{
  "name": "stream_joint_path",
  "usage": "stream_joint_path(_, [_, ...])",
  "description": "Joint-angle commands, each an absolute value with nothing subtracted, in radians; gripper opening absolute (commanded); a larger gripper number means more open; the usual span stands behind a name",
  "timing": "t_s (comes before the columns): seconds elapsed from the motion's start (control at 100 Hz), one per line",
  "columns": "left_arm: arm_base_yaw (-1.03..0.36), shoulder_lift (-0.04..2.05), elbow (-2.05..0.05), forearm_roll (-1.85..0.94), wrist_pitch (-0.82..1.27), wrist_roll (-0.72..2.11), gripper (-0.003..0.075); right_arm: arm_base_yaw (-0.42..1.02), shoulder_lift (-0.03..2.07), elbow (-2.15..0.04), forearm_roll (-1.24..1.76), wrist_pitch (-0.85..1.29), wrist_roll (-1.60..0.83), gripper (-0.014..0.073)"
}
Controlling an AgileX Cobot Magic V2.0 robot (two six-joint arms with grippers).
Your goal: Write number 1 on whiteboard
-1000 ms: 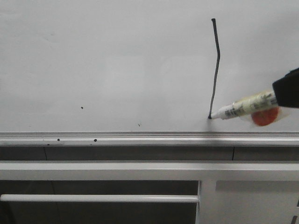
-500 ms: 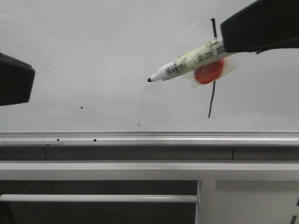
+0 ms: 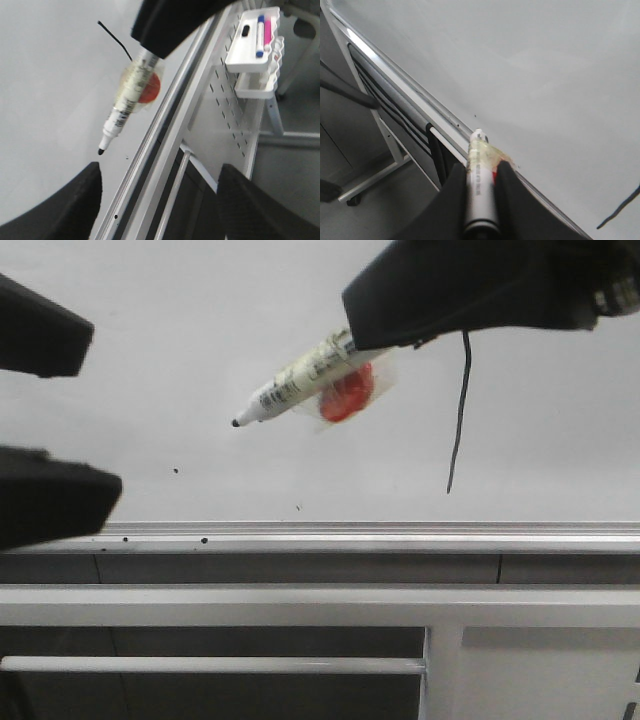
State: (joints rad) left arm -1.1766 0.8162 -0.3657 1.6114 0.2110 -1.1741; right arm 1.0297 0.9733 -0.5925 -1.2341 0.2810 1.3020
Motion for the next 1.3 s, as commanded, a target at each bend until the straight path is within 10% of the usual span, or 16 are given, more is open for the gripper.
stream_joint_path(0.0, [-1.178,0.862,-0.407,1.631,0.243,-1.095,0.0454,1.031,0.973,-0.634,-1.241,0.271,1.301,-0.0043])
stream_joint_path(1.29, [-1.178,1.06,-0.528,1.631,0.411,-0.997,0.0419,1.042,0.972,-0.634,-1.188,0.12,1.301,-0.0043])
